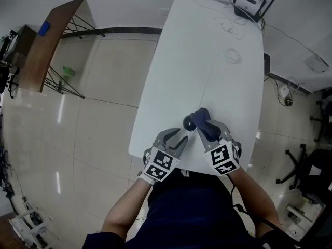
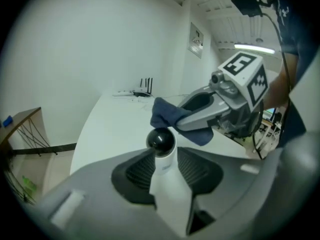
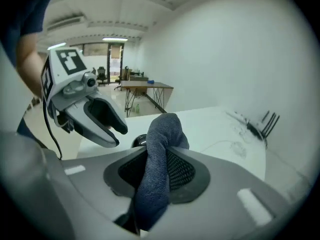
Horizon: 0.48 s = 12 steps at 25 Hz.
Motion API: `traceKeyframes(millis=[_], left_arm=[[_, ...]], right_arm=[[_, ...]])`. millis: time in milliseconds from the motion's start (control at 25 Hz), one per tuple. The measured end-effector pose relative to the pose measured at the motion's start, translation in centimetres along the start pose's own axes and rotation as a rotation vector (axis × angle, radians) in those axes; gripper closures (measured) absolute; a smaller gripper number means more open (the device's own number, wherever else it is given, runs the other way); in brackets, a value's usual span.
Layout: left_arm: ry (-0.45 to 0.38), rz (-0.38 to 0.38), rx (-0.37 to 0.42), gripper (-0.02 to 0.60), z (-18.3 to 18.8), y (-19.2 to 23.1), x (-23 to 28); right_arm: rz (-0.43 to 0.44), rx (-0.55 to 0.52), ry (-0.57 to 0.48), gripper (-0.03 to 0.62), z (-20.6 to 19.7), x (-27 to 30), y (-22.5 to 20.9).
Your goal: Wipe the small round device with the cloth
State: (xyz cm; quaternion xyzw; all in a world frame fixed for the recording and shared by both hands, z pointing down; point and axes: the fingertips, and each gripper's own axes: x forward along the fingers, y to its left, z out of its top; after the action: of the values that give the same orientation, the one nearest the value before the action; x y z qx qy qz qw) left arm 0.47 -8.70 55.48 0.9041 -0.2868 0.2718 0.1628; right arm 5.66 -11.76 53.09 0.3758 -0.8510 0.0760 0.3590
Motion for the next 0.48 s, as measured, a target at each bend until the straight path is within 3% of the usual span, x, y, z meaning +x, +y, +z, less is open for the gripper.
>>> traceKeyframes(millis=[160, 480], left_arm=[[0.004, -0.005, -0.001, 0.443, 0.3, 0.0, 0.3], [0.026, -0.002, -0.021, 0.443, 0.1, 0.1, 1.0]], right_arm=[[0.041, 0.176, -0.018, 0.49, -1.6, 0.4, -0.3], [0.073, 0.316, 0.009, 0.49, -5.1, 2.0, -0.2]])
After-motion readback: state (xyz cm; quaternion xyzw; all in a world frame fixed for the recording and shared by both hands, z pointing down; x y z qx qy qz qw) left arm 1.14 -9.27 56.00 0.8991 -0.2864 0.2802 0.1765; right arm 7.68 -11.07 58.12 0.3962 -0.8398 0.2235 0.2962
